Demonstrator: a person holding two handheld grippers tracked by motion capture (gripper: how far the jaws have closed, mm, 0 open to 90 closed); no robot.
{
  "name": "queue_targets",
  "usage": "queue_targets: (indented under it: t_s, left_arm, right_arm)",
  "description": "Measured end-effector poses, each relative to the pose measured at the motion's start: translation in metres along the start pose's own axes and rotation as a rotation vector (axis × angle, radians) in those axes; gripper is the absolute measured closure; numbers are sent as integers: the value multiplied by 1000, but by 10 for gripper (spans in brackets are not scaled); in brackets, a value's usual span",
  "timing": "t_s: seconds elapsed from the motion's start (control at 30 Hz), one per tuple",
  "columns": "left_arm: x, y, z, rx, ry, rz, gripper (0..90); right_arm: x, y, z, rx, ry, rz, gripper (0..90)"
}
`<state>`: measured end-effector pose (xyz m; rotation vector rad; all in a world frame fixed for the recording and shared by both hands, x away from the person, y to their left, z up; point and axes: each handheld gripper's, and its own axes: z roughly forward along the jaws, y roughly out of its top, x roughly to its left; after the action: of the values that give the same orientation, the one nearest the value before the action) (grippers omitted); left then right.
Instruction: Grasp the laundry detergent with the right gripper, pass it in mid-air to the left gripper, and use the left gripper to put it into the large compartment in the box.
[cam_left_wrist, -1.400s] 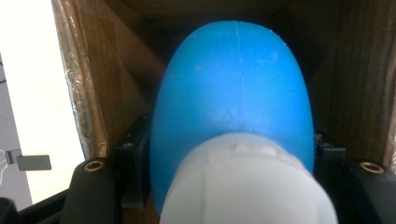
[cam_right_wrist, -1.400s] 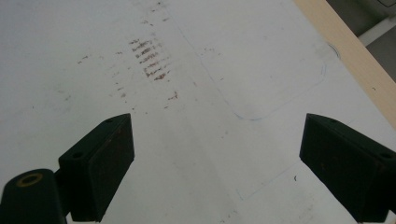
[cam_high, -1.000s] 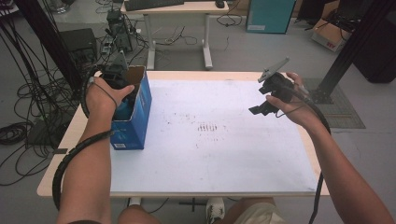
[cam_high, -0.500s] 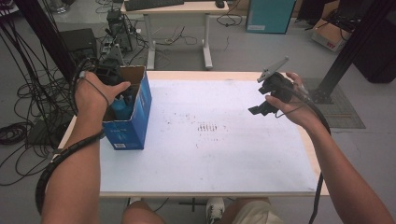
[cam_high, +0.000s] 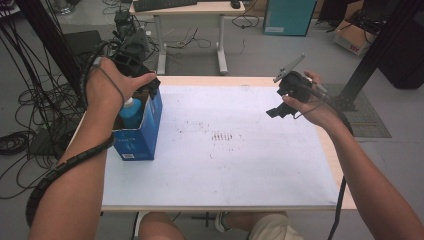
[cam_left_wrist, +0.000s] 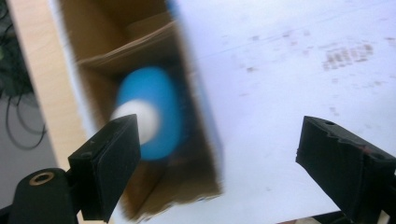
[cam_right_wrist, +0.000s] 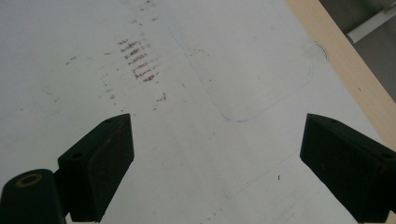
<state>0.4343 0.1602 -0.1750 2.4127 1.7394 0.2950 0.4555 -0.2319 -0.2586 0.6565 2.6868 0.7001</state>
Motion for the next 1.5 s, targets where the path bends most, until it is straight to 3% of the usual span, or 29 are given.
queue_targets:
  t_s: [0.27,0.5,0.87,1.5]
  left_arm:
    - [-40,9,11,-19,-80,84,125]
    - [-64,12,15,-28,-109,144,118]
    - [-76,7,32,3,-141,168,111]
    - [-80,4,41,3,-172,180,110]
  right_arm:
    - [-17,15,0,50,-23,-39,99]
    - [-32,31,4,78,-37,-23,100]
    - [-52,46,1,107,-55,-11,102]
    - [-54,48,-6,129,-69,-9,104]
